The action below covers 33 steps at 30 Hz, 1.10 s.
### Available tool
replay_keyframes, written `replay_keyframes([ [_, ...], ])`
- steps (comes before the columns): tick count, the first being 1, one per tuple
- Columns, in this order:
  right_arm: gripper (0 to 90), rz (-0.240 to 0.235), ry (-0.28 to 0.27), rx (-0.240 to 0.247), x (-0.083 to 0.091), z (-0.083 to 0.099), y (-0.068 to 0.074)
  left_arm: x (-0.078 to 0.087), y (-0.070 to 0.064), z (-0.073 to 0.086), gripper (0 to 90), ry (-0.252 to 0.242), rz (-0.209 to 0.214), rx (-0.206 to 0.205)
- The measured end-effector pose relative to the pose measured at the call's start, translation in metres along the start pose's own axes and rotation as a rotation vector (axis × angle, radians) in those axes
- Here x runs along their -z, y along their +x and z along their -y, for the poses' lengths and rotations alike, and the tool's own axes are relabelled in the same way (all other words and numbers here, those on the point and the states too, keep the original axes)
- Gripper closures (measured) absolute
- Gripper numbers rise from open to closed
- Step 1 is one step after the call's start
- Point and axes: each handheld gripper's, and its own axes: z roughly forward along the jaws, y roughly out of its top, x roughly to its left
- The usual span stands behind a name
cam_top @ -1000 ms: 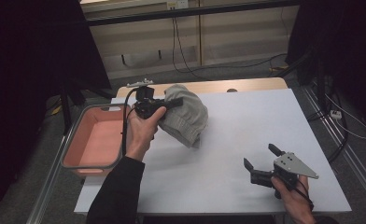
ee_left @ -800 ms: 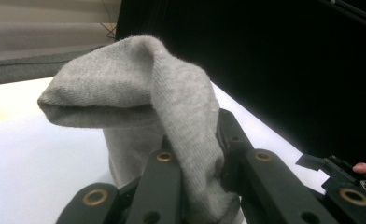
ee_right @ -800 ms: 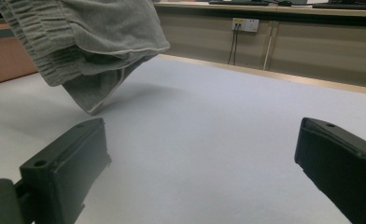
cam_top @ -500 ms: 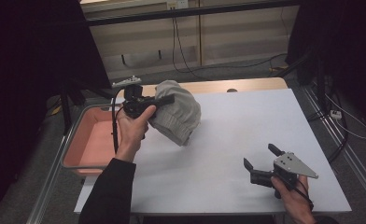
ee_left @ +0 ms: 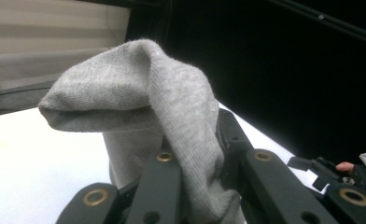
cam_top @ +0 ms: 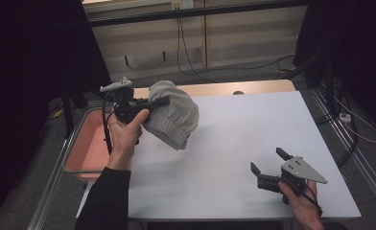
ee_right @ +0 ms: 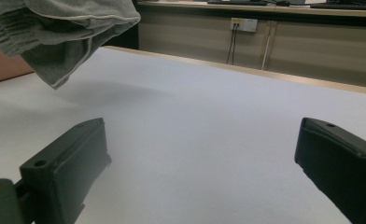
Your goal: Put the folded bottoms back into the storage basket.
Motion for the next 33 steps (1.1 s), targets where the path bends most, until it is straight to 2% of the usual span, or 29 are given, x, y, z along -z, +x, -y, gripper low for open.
replay_keyframes([
  [6,2.0,0.0,0.001,-0.001,0.0,0.0,0.0,0.014,-0.003,-0.003,81.2,-0.026,-0.012,-0.019],
  [12,2.0,-0.003,0.001,0.001,0.0,0.0,0.0,0.026,-0.004,-0.001,81.2,-0.049,-0.031,-0.016],
  [27,2.0,-0.008,0.004,0.001,-0.001,0.0,0.0,0.069,-0.005,-0.005,81.2,-0.124,-0.08,-0.025],
  [33,2.0,-0.008,0.003,0.001,-0.001,0.0,0.0,0.081,-0.011,-0.008,81.2,-0.14,-0.107,-0.056],
])
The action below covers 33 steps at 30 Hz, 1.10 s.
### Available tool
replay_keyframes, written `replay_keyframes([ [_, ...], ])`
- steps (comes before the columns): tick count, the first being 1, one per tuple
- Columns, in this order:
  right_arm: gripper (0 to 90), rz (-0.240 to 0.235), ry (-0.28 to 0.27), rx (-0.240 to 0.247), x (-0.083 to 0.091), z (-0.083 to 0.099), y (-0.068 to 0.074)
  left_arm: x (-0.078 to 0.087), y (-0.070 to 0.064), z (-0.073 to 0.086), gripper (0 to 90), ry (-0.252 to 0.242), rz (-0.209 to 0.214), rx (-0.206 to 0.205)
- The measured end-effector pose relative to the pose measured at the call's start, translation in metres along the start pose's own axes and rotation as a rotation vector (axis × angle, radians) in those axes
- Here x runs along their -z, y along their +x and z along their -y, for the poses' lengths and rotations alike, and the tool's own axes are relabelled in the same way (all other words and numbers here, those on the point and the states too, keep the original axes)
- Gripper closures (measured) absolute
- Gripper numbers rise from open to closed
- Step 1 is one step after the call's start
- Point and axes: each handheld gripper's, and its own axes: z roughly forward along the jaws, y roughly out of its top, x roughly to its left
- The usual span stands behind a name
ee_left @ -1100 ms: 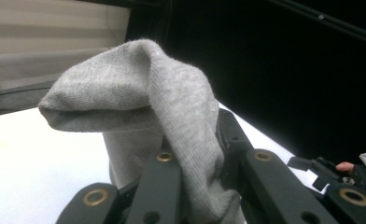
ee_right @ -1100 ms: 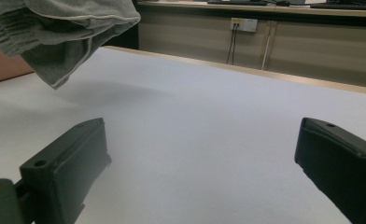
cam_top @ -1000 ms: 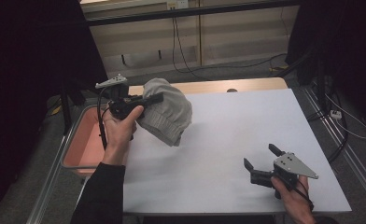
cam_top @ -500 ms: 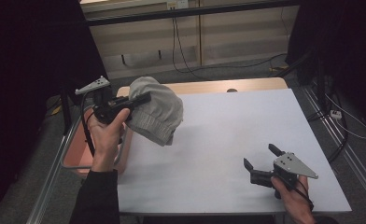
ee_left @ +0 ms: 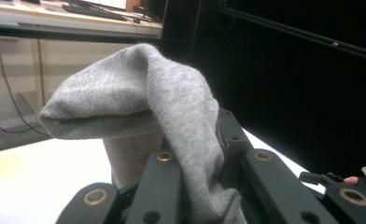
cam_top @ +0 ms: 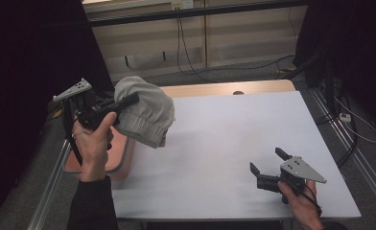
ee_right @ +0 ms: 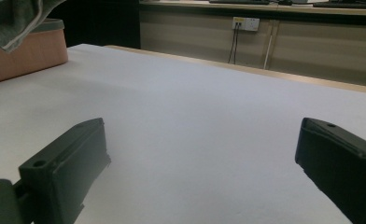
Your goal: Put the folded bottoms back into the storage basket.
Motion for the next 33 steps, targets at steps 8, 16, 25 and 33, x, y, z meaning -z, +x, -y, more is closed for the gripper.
replay_keyframes([
  [8,2.0,0.0,0.0,-0.001,0.0,0.0,0.0,0.016,0.001,-0.005,81.2,-0.033,-0.012,-0.004],
  [16,2.0,-0.002,0.0,-0.002,0.0,0.0,0.0,0.033,0.003,-0.008,81.2,-0.059,-0.028,-0.012],
  [25,2.0,-0.002,0.0,-0.002,0.0,0.0,0.0,0.049,0.006,-0.01,81.2,-0.075,-0.05,-0.021],
  [33,2.0,-0.001,0.001,-0.002,0.0,0.0,0.001,0.062,0.011,-0.01,81.2,-0.079,-0.072,-0.018],
])
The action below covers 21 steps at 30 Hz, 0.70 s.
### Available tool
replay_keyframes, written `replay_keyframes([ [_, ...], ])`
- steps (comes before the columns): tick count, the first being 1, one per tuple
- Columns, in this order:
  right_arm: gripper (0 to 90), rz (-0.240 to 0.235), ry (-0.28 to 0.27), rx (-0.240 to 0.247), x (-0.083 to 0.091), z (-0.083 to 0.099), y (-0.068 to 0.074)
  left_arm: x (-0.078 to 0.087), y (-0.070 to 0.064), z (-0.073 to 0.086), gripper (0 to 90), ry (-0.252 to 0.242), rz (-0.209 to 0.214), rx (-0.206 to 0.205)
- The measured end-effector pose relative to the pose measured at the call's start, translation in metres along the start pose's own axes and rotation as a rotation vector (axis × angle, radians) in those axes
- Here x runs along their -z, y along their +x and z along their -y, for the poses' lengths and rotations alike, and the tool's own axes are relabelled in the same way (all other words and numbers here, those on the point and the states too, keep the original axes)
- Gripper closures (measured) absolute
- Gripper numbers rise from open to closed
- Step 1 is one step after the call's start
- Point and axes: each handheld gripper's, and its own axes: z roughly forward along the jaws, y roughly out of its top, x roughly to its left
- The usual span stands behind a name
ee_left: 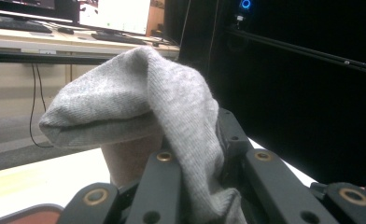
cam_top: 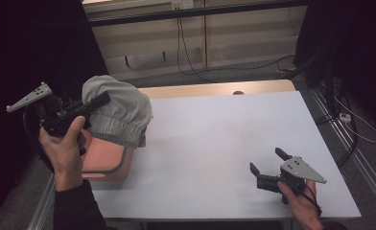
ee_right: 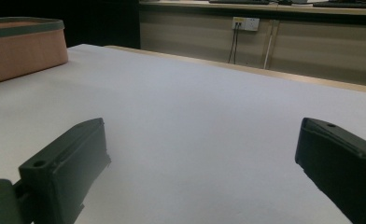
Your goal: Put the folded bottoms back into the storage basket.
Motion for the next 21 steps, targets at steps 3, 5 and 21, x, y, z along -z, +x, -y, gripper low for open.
replay_keyframes([
  [3,2.0,0.0,0.001,-0.001,0.0,0.0,0.0,0.006,0.002,-0.001,81.2,-0.004,-0.008,0.002],
  [5,2.0,0.0,0.002,-0.001,0.0,0.0,0.0,0.009,0.003,-0.001,81.2,-0.01,-0.011,0.006],
  [21,2.0,-0.004,0.005,0.001,-0.002,0.0,0.001,0.045,0.018,0.001,81.2,-0.018,-0.069,0.025],
])
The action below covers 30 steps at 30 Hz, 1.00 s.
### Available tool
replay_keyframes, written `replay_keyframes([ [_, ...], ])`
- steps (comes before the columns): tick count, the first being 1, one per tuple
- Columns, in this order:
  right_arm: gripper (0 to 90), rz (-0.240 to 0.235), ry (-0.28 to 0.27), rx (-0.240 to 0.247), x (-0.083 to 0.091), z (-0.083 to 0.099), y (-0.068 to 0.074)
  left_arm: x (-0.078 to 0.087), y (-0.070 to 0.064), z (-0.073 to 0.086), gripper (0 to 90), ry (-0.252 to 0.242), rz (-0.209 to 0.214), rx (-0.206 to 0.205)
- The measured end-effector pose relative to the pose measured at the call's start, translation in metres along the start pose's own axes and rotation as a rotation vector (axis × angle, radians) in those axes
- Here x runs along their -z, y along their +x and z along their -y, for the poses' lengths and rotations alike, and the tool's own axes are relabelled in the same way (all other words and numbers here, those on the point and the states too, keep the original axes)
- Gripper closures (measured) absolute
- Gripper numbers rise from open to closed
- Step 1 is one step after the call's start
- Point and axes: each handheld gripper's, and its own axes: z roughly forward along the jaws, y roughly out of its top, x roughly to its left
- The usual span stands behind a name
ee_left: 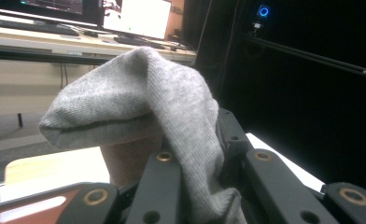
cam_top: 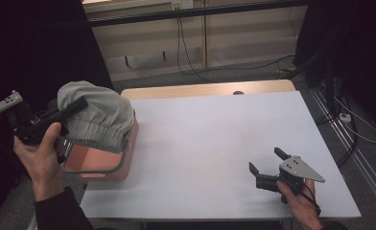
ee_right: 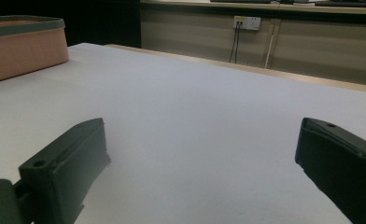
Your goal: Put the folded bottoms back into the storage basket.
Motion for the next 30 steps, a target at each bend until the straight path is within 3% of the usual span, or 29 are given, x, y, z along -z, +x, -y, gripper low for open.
replay_keyframes([
  [15,2.0,-0.001,0.0,0.0,-0.001,0.0,0.0,0.015,0.019,0.008,81.2,0.042,-0.056,0.021],
  [30,2.0,0.0,-0.001,-0.002,-0.001,0.0,0.0,0.014,0.033,0.018,81.1,0.085,-0.094,0.036],
])
